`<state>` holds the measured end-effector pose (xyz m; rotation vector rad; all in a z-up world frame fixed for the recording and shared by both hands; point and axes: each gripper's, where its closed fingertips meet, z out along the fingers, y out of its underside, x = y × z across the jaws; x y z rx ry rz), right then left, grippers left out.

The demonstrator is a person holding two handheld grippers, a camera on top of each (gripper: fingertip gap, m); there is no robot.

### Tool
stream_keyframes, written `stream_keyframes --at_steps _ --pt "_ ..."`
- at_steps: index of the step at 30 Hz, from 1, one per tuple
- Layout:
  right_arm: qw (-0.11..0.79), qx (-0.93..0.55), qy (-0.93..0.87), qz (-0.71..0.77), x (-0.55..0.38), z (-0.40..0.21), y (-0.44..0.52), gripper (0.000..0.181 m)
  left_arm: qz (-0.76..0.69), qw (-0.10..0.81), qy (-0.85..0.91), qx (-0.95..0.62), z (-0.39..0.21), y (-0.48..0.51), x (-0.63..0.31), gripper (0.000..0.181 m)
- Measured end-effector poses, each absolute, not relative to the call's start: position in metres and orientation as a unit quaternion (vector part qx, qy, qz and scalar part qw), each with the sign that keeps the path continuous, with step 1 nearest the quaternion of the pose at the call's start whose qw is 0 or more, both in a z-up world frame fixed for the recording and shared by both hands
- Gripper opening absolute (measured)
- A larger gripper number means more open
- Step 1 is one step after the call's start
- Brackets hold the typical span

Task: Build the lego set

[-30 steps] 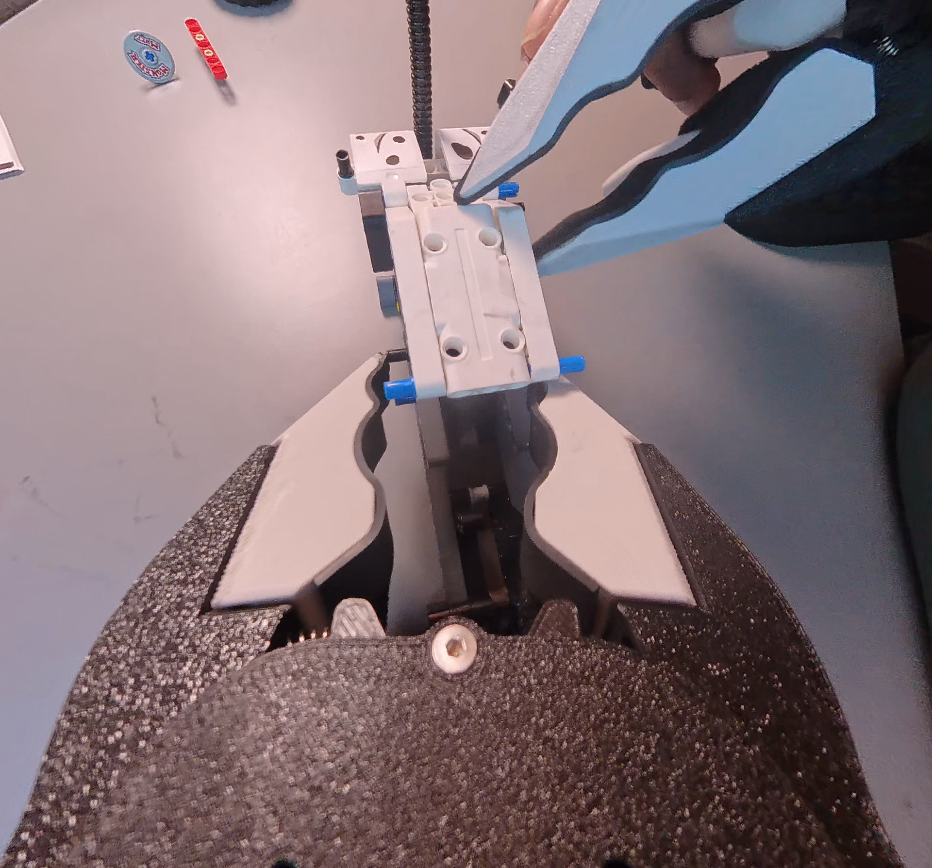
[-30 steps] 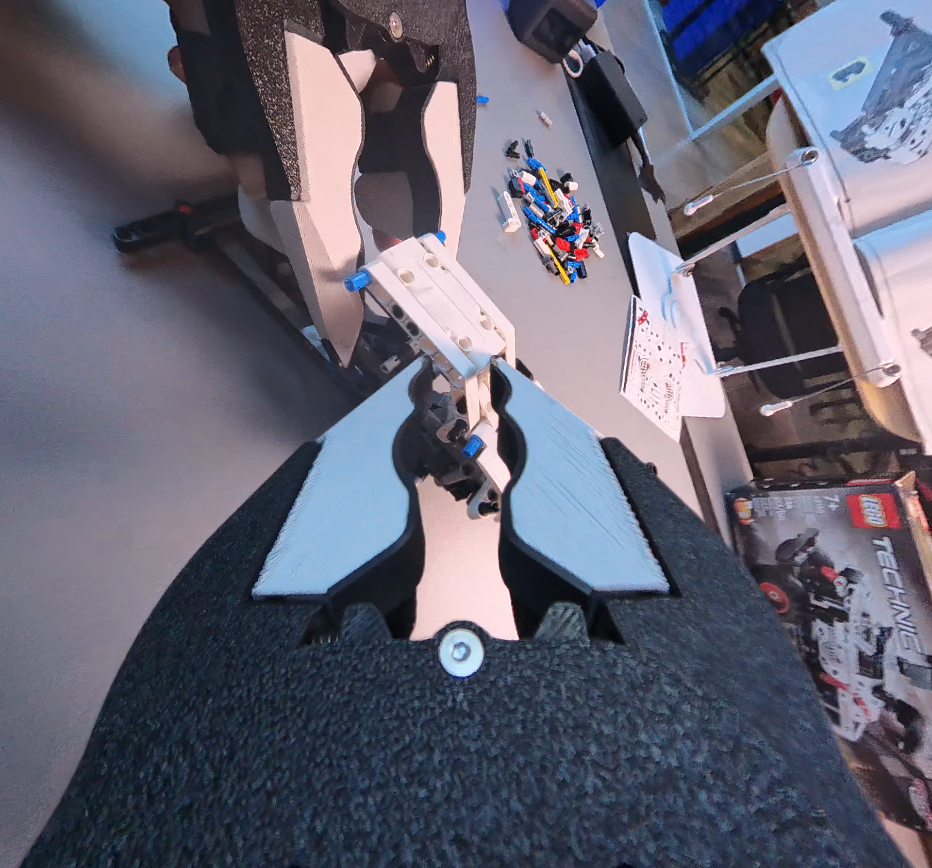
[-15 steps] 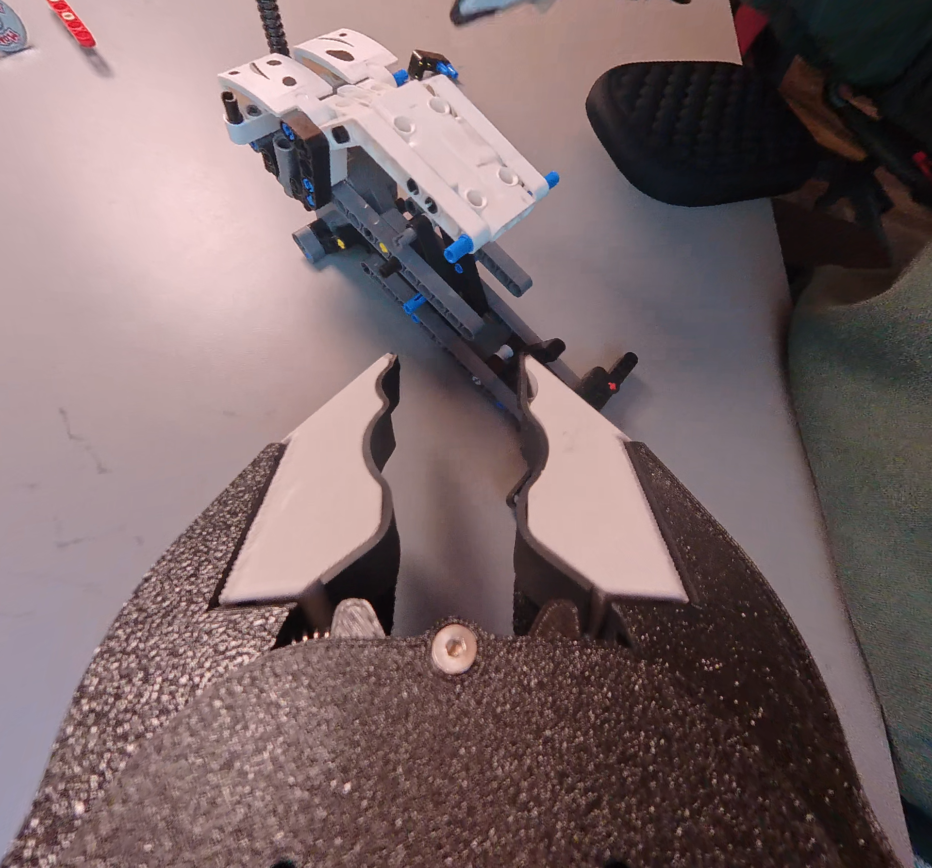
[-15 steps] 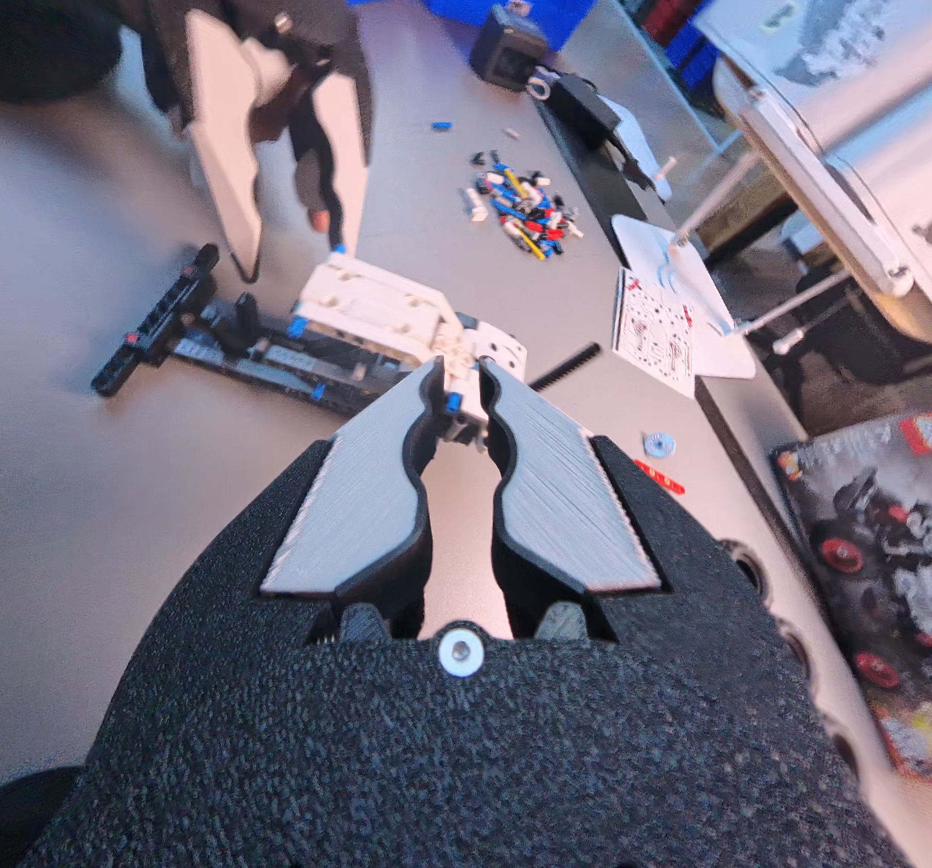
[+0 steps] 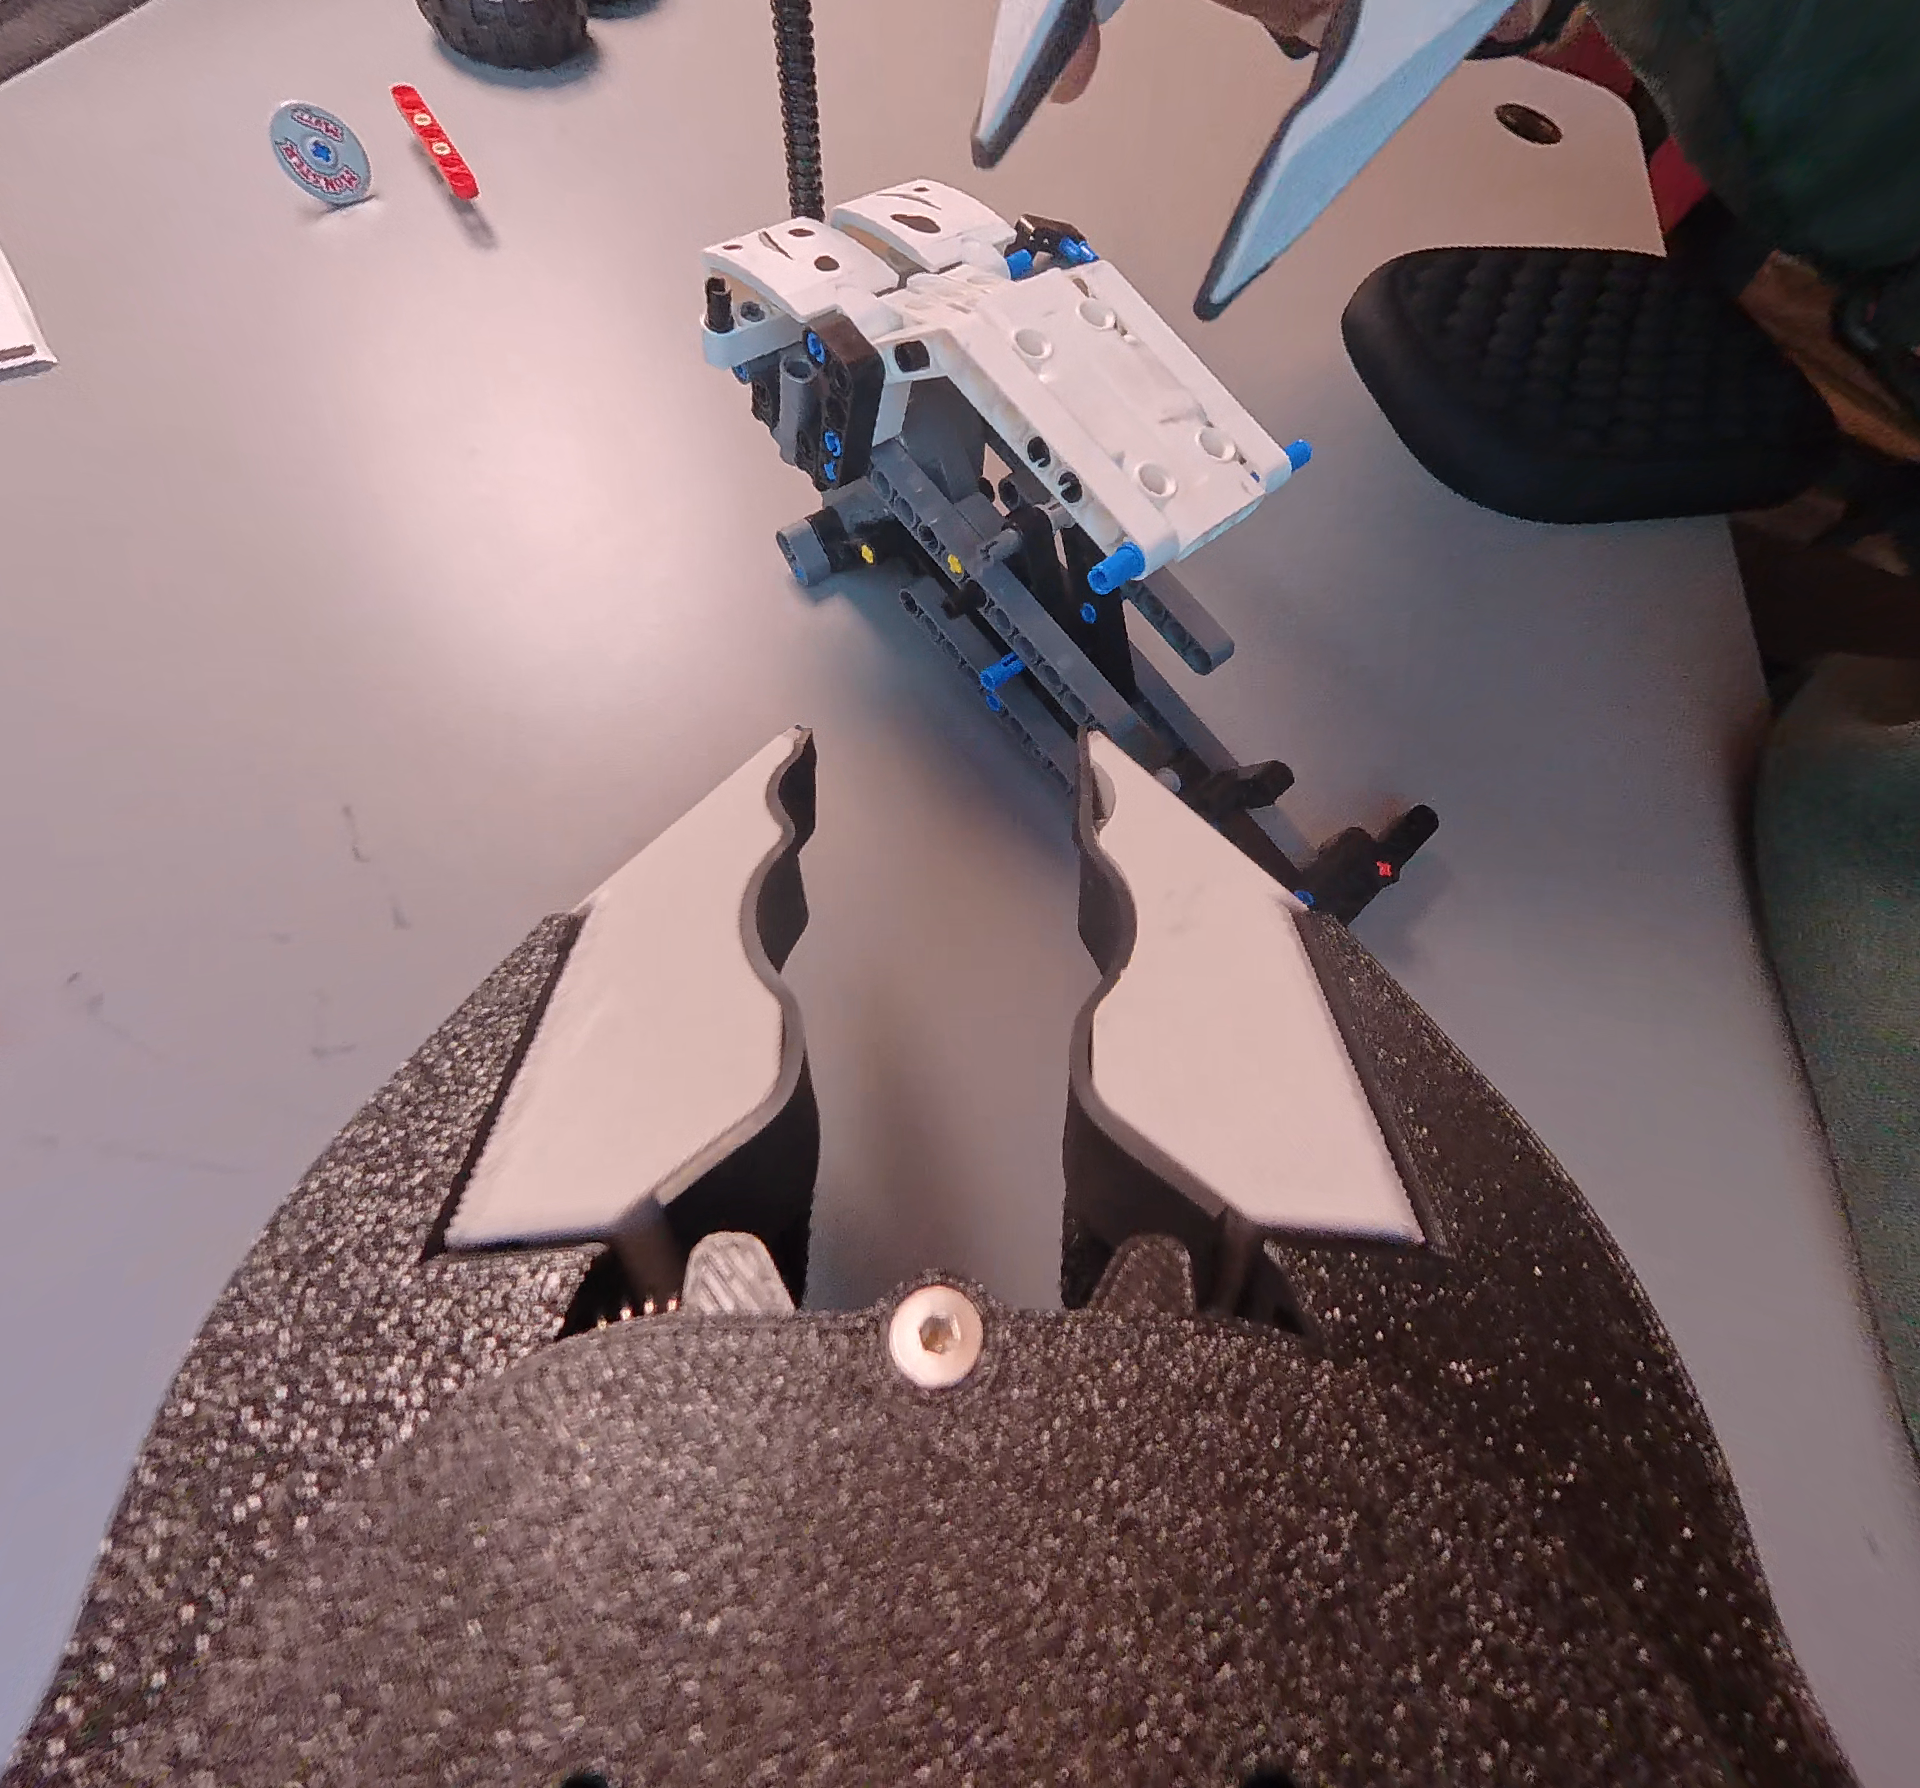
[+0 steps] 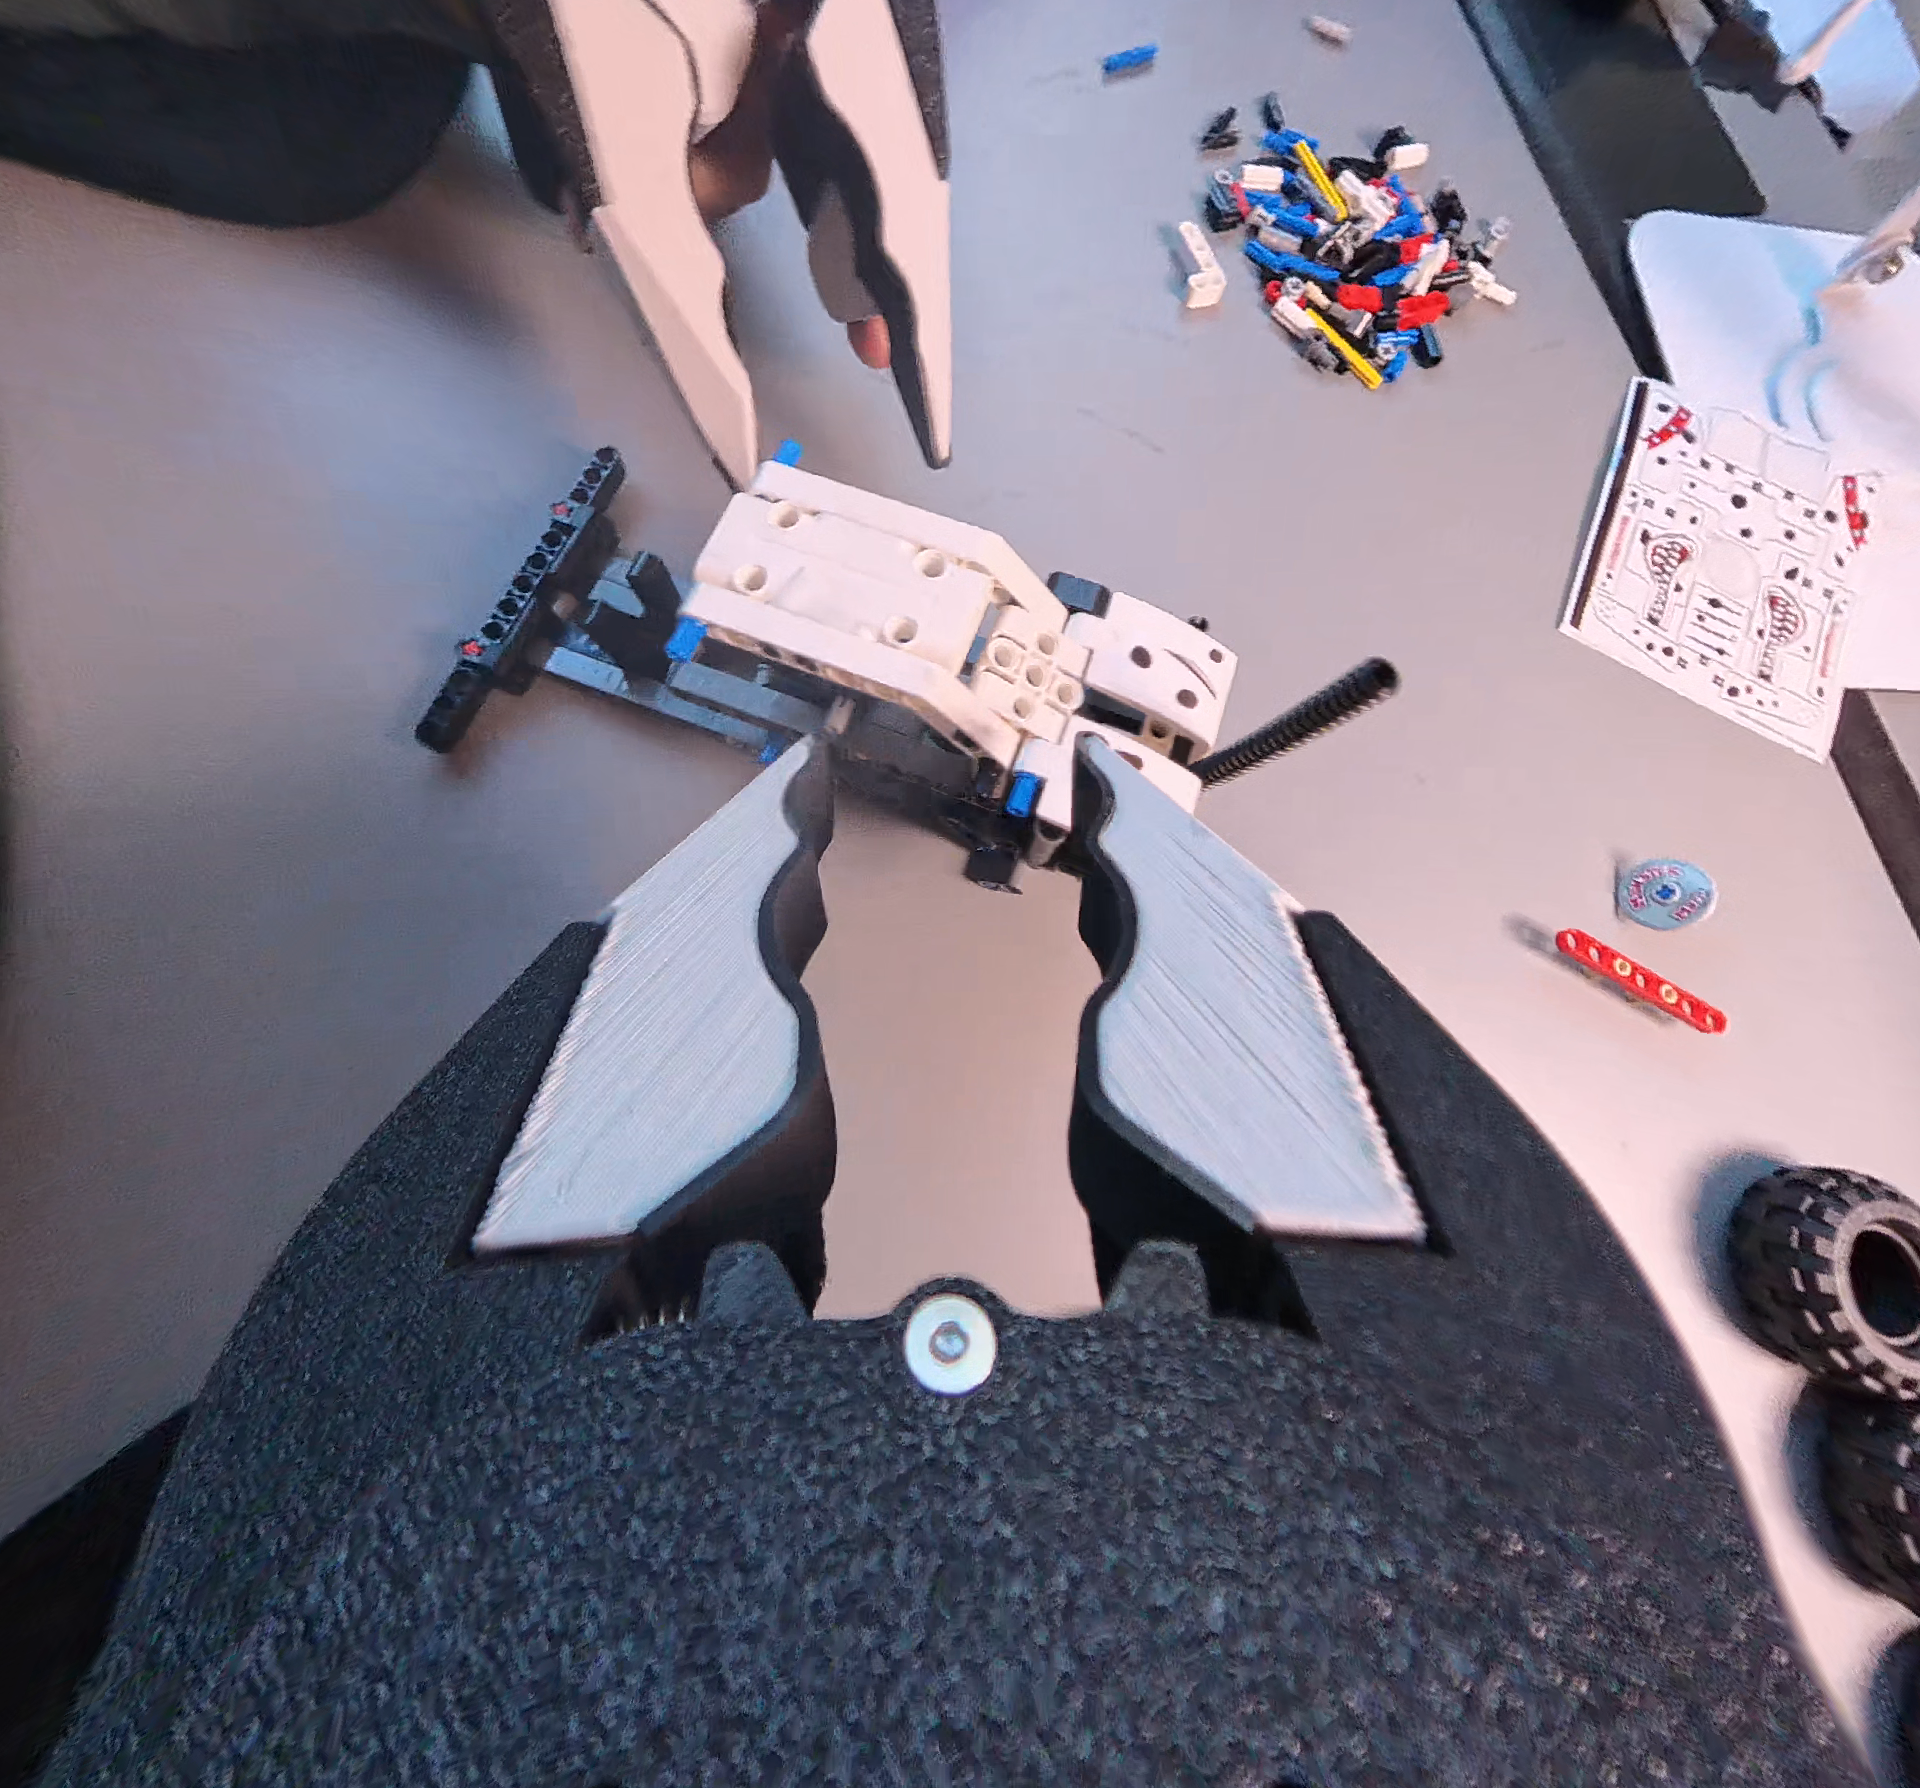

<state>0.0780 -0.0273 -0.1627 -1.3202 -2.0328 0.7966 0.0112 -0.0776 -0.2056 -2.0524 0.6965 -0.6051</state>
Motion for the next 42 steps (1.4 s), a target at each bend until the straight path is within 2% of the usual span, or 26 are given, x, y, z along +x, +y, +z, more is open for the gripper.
stream_keyframes --at_steps 4,7,10,13,18,20,23,26,31,35,36,40,42 --pt "0.329 -0.467 -0.778 0.263 0.074 -0.167 -0.042 0.047 -0.254 0.456 0.283 -0.805 -0.196 -0.076 0.021 0.046" --pt "0.351 -0.457 -0.778 0.249 0.069 -0.167 -0.058 0.05 -0.262 0.469 0.307 -0.786 -0.189 -0.08 0.037 0.035" --pt "0.377 -0.48 -0.757 0.236 0.068 -0.164 -0.064 0.058 -0.241 0.49 0.317 -0.775 -0.184 -0.078 0.044 0.014" --pt "0.403 -0.509 -0.722 0.24 0.072 -0.158 -0.072 0.058 -0.217 0.49 0.336 -0.775 -0.185 -0.079 0.049 0.01" --pt "0.463 -0.528 -0.69 0.178 0.07 -0.164 -0.08 0.053 -0.234 0.475 0.34 -0.777 -0.184 -0.084 0.06 0.005" --pt "0.483 -0.509 -0.703 0.116 0.072 -0.172 -0.073 0.041 -0.238 0.47 0.356 -0.772 -0.184 -0.089 0.07 0.004" --pt "0.498 -0.439 -0.744 0.073 0.08 -0.171 -0.071 0.027 -0.222 0.471 0.382 -0.764 -0.185 -0.095 0.072 0.006" --pt "0.501 -0.343 -0.792 0.064 0.095 -0.17 -0.063 0.022 -0.222 0.483 0.369 -0.763 -0.177 -0.095 0.059 0.015" --pt "0.48 -0.263 -0.825 0.14 0.114 -0.168 -0.052 0.02 -0.227 0.493 0.304 -0.783 -0.18 -0.075 0.035 0.053" --pt "0.46 -0.296 -0.824 0.147 0.13 -0.17 -0.031 0.022 -0.217 0.477 0.288 -0.801 -0.194 -0.051 0.029 0.068" --pt "0.449 -0.321 -0.82 0.152 0.134 -0.171 -0.027 0.028 -0.223 0.474 0.284 -0.803 -0.195 -0.046 0.031 0.069" --pt "0.373 -0.499 -0.737 0.26 0.144 -0.159 -0.029 0.083 -0.233 0.468 0.286 -0.803 -0.195 -0.037 0.039 0.065" --pt "0.356 -0.582 -0.671 0.291 0.137 -0.148 -0.03 0.087 -0.216 0.47 0.295 -0.803 -0.197 -0.038 0.04 0.064"
